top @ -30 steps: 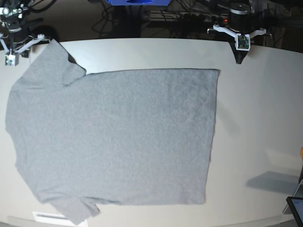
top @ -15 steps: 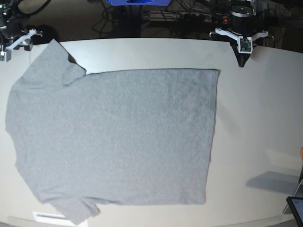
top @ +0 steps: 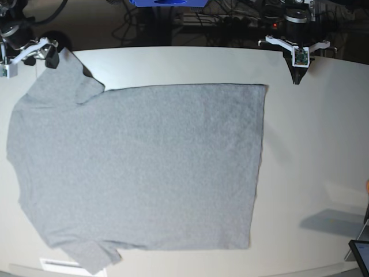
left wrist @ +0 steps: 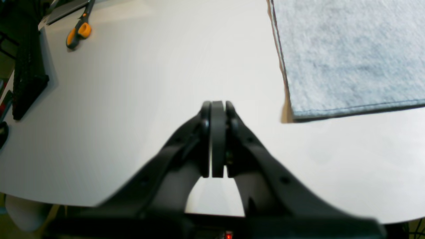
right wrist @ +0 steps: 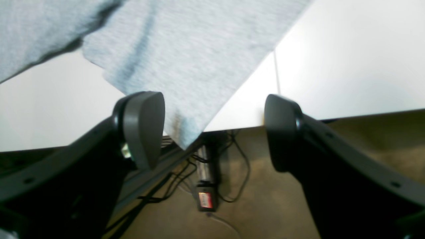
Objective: Fold the T-shirt properly
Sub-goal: 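Move both grippers down toward the shoulder corners of the grey T-shirt, then grasp the shoulder corner of the shirt with the right gripper, then lower the left gripper and grasp the other shoulder corner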
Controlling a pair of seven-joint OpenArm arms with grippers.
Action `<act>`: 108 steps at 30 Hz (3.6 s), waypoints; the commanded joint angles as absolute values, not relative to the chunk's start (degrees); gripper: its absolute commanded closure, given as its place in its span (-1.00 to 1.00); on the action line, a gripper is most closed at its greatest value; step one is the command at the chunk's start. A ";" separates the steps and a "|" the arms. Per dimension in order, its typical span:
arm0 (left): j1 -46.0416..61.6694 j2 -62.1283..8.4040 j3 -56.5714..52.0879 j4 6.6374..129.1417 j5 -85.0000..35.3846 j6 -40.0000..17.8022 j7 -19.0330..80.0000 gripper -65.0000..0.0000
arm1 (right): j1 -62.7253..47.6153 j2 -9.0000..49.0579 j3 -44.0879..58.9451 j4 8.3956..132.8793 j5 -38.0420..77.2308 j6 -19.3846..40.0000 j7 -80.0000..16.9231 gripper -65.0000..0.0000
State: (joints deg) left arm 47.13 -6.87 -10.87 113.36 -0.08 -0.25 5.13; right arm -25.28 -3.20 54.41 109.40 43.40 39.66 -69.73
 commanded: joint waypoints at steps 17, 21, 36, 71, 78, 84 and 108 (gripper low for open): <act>47.60 -7.34 -11.21 113.36 -0.13 0.13 3.65 1.00 | -24.66 -3.12 54.46 105.19 44.62 40.00 -69.58 -0.40; 47.60 -7.34 -11.21 113.36 -0.13 0.13 3.65 1.00 | -23.87 -3.12 54.46 105.19 44.62 40.00 -69.93 -0.40; 47.60 -7.34 -11.74 113.36 -0.13 0.13 3.74 1.00 | -21.67 -2.77 54.29 99.65 44.53 40.00 -71.08 -0.40; 44.53 -8.04 -12.00 111.60 -9.63 0.13 4.26 1.00 | -23.16 -4.35 45.85 99.47 44.62 40.00 -71.69 1.00; 42.77 -12.44 -12.35 106.86 -20.00 0.13 4.35 0.96 | -23.16 -4.35 45.85 99.47 44.62 40.00 -71.96 1.00; 41.36 -15.87 -12.00 106.68 -33.89 0.04 10.33 0.15 | -23.16 -4.35 45.76 99.47 44.62 40.00 -71.96 1.00; 34.51 -12.09 -12.18 97.10 -51.74 -13.67 28.62 0.05 | -23.34 -4.35 45.76 99.47 44.62 40.00 -72.04 1.00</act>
